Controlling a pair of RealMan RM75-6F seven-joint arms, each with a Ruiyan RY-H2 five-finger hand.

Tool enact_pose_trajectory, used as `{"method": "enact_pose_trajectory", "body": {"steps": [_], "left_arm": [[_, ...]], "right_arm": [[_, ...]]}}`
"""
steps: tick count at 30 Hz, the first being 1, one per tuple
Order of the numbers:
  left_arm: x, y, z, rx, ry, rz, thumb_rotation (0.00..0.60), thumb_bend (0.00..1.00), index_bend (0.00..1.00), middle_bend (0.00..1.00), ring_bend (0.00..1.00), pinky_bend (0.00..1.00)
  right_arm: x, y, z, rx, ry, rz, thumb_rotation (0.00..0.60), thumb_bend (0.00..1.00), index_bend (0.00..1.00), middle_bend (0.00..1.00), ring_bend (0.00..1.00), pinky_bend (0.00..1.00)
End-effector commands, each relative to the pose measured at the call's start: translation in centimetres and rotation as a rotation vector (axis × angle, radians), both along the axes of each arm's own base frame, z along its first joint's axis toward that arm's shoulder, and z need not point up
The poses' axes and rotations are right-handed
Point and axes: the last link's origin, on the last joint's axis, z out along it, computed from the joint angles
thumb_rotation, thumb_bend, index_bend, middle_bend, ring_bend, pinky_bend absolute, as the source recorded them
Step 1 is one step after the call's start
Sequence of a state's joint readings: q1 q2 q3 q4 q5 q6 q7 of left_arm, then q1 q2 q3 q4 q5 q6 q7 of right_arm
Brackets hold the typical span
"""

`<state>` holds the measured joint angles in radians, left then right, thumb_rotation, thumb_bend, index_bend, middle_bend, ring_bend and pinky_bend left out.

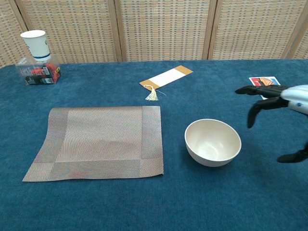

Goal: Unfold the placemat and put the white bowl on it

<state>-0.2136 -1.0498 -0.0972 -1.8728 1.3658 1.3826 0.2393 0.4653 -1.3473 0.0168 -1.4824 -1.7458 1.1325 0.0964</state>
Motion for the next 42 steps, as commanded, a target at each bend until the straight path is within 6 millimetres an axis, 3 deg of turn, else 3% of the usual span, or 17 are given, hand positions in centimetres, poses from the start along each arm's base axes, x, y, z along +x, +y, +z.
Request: {"method": "enact_pose_trajectory", "body": {"steps": [1, 4, 17, 28, 37, 42], "left_arm": [[-0.1, 0.2, 0.0, 0.003, 0.001, 0.005, 0.600, 0.00, 0.00, 0.00, 0.00, 0.00], [-0.2, 0.3, 0.1, 0.005, -0.001, 0.010, 0.600, 0.00, 0.00, 0.00, 0.00, 0.00], [-0.4, 0.2, 0.6, 0.004, -0.018, 0.009, 0.600, 0.00, 0.00, 0.00, 0.00, 0.00], [-0.4, 0.2, 0.5, 0.000, -0.018, 0.008, 0.600, 0.00, 0.00, 0.00, 0.00, 0.00], [-0.4, 0.2, 0.4, -0.002, -0.016, 0.010, 0.600, 0.00, 0.00, 0.00, 0.00, 0.00], [-0.4, 0.3, 0.4, -0.004, -0.017, 0.014, 0.600, 0.00, 0.00, 0.00, 0.00, 0.00]], "right_arm": [[1.9, -1.2, -2.1, 0.046, -0.028, 0.019, 0.600, 0.30, 0.46, 0.00, 0.00, 0.00], [2.4, -1.5, -3.1, 0.055, -0.020, 0.024, 0.600, 0.37, 0.46, 0.00, 0.00, 0.00], [1.9, -1.3, -6.3, 0.077, 0.054, 0.024, 0.600, 0.47, 0.49, 0.00, 0.00, 0.00], [1.2, -1.5, -7.1, 0.067, 0.035, 0.003, 0.600, 0.69, 0.64, 0.00, 0.00, 0.00], [1.5, -1.6, -7.1, 0.038, -0.032, 0.026, 0.600, 0.71, 0.73, 0.05, 0.00, 0.00], [2.2, -2.8, -5.8, -0.019, -0.132, 0.007, 0.600, 0.72, 0.75, 0.05, 0.00, 0.00]]}}
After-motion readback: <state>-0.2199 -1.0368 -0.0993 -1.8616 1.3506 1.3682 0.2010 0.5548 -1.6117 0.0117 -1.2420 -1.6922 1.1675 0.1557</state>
